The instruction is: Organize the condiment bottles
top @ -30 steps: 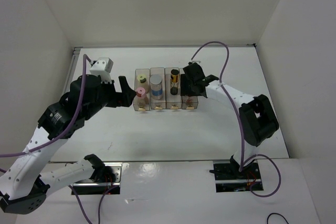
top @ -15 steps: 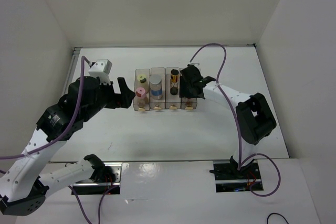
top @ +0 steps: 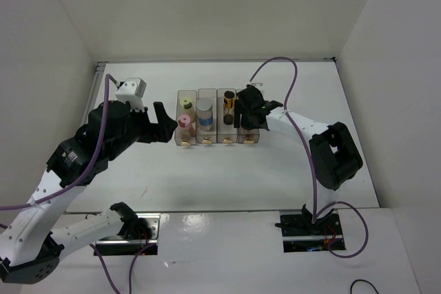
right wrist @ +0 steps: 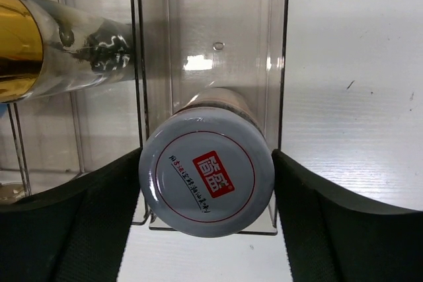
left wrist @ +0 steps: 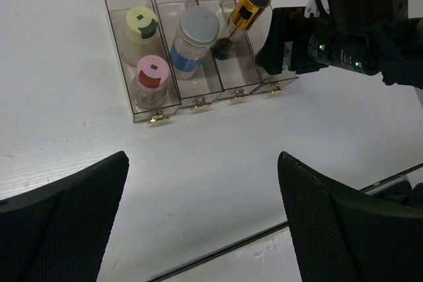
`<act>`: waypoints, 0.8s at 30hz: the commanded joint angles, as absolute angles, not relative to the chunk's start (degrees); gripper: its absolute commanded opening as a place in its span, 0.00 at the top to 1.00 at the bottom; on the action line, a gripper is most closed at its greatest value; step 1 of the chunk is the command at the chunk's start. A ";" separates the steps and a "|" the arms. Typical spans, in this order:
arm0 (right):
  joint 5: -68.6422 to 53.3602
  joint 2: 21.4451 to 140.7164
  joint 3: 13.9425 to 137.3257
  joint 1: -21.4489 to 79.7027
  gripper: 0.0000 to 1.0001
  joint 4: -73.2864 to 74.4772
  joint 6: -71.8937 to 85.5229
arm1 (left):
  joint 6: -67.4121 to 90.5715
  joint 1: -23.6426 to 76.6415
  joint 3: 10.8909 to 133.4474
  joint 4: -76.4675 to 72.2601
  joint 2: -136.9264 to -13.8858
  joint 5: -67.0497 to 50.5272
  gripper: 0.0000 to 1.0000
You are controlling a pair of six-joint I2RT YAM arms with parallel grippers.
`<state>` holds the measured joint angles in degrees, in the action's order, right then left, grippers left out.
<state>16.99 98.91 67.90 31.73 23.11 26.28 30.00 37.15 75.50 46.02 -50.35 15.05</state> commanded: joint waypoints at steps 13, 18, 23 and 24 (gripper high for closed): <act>19.42 93.88 70.93 32.26 0.06 24.43 26.89 | 29.00 36.83 75.50 44.12 -48.52 13.54 0.01; 17.59 87.29 69.53 33.39 0.04 25.05 28.04 | 30.93 36.83 72.52 42.98 -47.99 14.14 0.01; 16.78 75.95 65.31 33.40 0.04 25.05 28.56 | 34.79 36.83 67.33 41.92 -48.52 16.25 0.01; 17.92 74.37 64.52 33.40 0.03 25.05 29.09 | 36.02 36.83 66.37 41.92 -48.52 19.13 0.01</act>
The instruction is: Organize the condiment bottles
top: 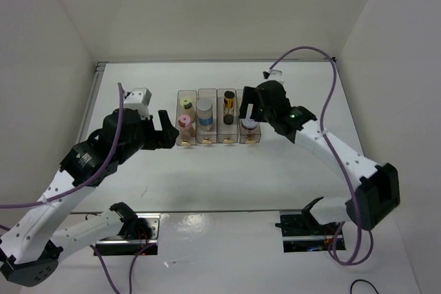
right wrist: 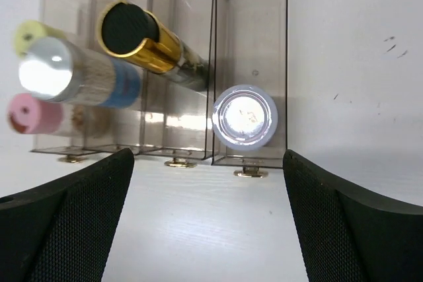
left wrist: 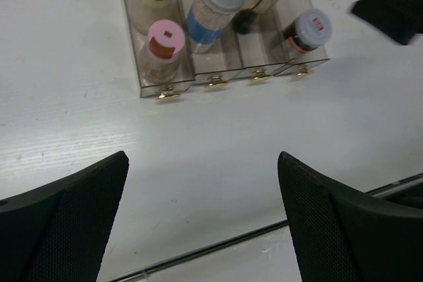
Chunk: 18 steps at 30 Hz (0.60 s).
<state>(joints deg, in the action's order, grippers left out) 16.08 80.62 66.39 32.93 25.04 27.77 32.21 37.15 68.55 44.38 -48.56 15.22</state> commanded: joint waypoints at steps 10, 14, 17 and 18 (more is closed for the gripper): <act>25.66 67.76 56.61 31.03 0.35 26.63 34.28 | 44.30 30.68 53.80 30.96 -44.20 22.33 0.01; 25.14 67.07 56.60 30.50 0.46 27.94 34.89 | 44.30 26.99 52.65 29.44 -48.16 16.36 0.01; 25.14 65.05 56.07 30.50 0.13 28.65 34.89 | 41.77 24.18 52.65 27.87 -48.69 11.44 0.01; 24.53 64.26 56.07 30.50 0.05 28.65 34.89 | 40.62 23.65 52.12 26.99 -48.69 10.29 0.01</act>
<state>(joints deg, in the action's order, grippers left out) 23.38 67.55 56.21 30.85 28.03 34.15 42.17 25.28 52.58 32.08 -49.25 15.68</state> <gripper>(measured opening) 0.913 0.992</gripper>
